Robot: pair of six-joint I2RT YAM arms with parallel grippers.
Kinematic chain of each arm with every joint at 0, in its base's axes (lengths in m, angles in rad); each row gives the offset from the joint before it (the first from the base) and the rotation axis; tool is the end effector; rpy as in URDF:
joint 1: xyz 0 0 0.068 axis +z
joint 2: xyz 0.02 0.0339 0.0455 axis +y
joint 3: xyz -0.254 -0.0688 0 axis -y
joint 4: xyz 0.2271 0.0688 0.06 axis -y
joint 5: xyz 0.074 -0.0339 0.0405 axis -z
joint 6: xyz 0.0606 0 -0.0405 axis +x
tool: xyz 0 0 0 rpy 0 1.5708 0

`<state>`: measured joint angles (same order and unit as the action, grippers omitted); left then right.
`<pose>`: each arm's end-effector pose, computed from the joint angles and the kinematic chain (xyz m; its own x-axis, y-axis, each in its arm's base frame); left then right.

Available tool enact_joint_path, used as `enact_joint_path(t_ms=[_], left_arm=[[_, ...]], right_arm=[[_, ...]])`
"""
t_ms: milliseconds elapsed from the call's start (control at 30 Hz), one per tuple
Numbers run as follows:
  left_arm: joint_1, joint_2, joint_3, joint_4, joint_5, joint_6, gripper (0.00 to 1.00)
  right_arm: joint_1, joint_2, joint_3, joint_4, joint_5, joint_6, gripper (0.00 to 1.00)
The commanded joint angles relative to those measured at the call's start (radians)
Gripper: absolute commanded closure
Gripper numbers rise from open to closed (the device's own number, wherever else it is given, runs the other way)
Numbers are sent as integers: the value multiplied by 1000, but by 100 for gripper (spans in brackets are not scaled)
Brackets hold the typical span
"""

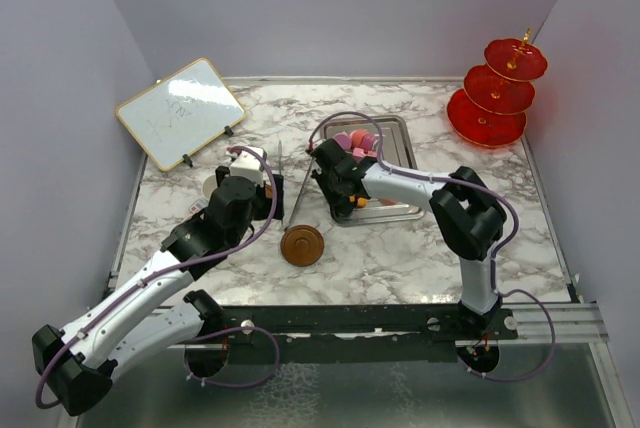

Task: Serve the afternoon tea
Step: Move the tray at the center of the board, then move the desert table to the center of the board.

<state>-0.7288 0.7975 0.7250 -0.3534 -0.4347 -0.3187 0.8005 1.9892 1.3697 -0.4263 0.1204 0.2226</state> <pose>0.1594 -0.1081 0.2854 -0.3923 -0.0307 -0.9193 0.2054 0.9713 -0.1201 0.2909 0.2893 0.1465 -0.7357 -0.4436 -0.5118 -0.5210 0.8535 0.0093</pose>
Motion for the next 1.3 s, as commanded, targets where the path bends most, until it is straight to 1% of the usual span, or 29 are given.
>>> enact_joint_path(t_ms=[0,200,367,500,533,600,667,767,833,933,1000,1100,1200,1267], left_arm=[[-3,-25,-12,-16,-44,11,14],[-4,-39,-20,-17,-60,10,14],[-3,-40,-25,-16,-63,17,13],[-4,-41,-29,-16,-66,27,12],[-4,-43,-31,-16,-67,29,12],[-3,-44,-37,-15,-70,33,10],[-3,-40,-42,-12,-70,40,9],[-4,-28,-46,-3,-68,46,6],[-4,-11,-38,5,-53,62,3],[0,28,-19,7,-30,101,1],[6,56,-5,14,-7,129,1],[32,99,17,26,49,162,1],[70,132,28,45,93,174,1],[101,142,25,54,135,172,1]], right_arm=[[49,-9,-38,-84,-21,39,84],[58,-49,-16,-104,-18,47,83],[59,-116,91,-153,9,24,76],[59,-161,174,-207,65,-8,72],[57,-180,184,-208,85,-15,70],[55,-217,195,-204,154,-34,61],[39,-256,212,-203,238,-55,57],[-29,-305,240,-199,275,-81,51],[-105,-329,263,-202,275,-90,51],[-231,-345,314,-218,266,-112,46],[-316,-338,363,-236,259,-119,45],[-429,-317,453,-266,255,-126,39],[-500,-292,533,-283,261,-135,33],[-540,-271,574,-305,259,-136,32]])
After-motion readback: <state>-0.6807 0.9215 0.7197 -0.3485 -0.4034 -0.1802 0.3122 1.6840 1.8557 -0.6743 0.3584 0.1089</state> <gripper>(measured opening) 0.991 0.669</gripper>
